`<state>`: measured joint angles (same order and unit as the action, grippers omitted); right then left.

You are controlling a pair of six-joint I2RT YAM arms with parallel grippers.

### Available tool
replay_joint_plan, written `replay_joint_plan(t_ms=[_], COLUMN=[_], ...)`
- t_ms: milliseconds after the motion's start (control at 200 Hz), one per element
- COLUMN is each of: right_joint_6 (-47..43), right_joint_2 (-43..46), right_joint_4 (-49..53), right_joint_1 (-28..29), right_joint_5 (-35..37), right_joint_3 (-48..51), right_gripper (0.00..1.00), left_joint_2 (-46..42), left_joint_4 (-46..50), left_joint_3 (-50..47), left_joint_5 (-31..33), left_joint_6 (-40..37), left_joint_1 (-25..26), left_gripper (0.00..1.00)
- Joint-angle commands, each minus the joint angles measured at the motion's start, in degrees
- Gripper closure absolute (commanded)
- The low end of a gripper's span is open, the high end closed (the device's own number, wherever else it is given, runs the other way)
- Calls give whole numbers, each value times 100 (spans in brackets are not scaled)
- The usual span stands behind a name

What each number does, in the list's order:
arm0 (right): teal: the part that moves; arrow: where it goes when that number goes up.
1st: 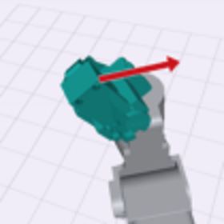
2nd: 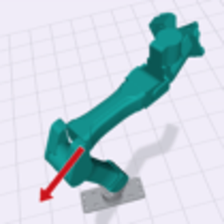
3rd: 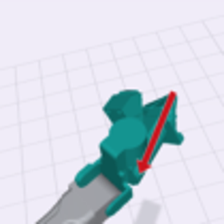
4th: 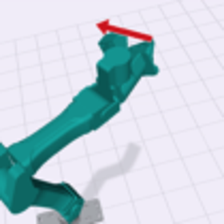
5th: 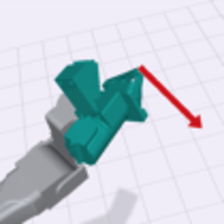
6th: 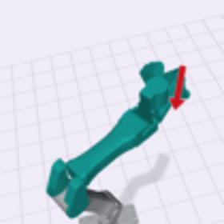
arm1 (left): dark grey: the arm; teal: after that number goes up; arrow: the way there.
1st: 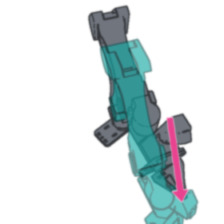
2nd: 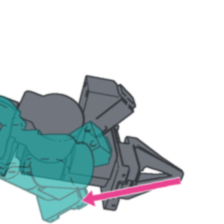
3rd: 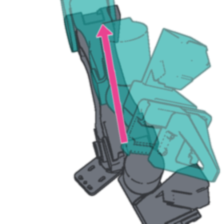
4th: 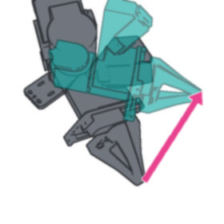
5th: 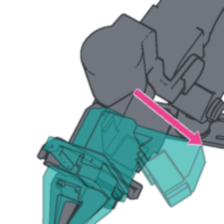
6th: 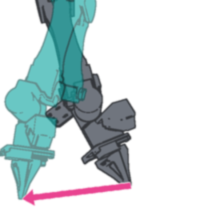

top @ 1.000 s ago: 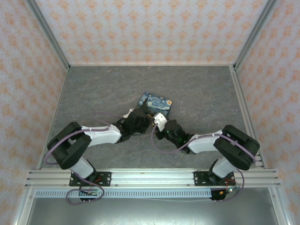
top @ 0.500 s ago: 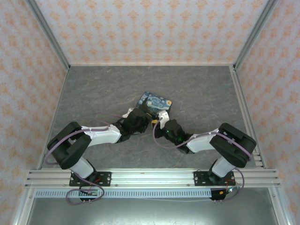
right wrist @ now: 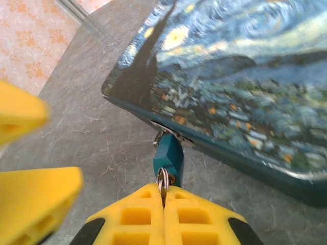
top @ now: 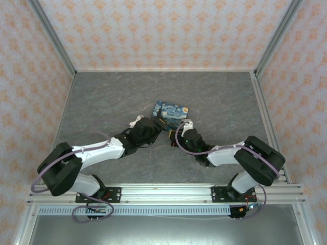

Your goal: Unlock the padlock with the key

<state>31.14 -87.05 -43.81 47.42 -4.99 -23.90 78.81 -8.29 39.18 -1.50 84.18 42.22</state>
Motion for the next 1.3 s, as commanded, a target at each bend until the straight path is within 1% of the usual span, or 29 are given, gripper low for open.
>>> replay_joint_plan(t_ms=[0,170,355,540,701,856,921,1036,1106,1181,1226,1291], right_joint_6=[1244,1846,2683,3615,4034,4250,4267,4227,4108,3799,3511,2972], right_joint_2=[-181,-258,-374,-612,-921,-1058,-1036,-860,-642,-215,147,803], right_joint_4=[-492,-533,-683,-921,-1271,-1334,-1319,-1147,-905,-363,214,1100], right_joint_1=[-31,-39,-104,-189,-198,-198,-198,-198,-198,-197,-198,-198], right_joint_5=[-159,-48,-124,-365,-626,-619,-583,-487,-381,-218,-144,-18], right_joint_3=[237,358,420,465,420,470,496,559,648,735,698,602], right_gripper=[100,100,100,100,100,100,94,79,74,64,57,44], left_joint_2=[-475,-996,-1188,-1001,-701,-327,-90,349,612,898,1101,1406], left_joint_4=[1080,1994,2362,2572,2650,2638,2720,2832,2754,2742,2806,2826], left_joint_3=[153,342,451,754,1041,1345,1557,1945,2150,2426,2606,2868], left_joint_5=[686,1342,1641,1611,1365,998,868,680,418,194,99,-133], left_joint_6=[-579,-1009,-1267,-1580,-1870,-2194,-2437,-2942,-3235,-3497,-3647,-3868], left_joint_1=[-47,-52,-66,-157,-338,-557,-654,-879,-1022,-1153,-1241,-1380], left_gripper=[39,35,32,31,30,29,27,18,15,14,13,13])
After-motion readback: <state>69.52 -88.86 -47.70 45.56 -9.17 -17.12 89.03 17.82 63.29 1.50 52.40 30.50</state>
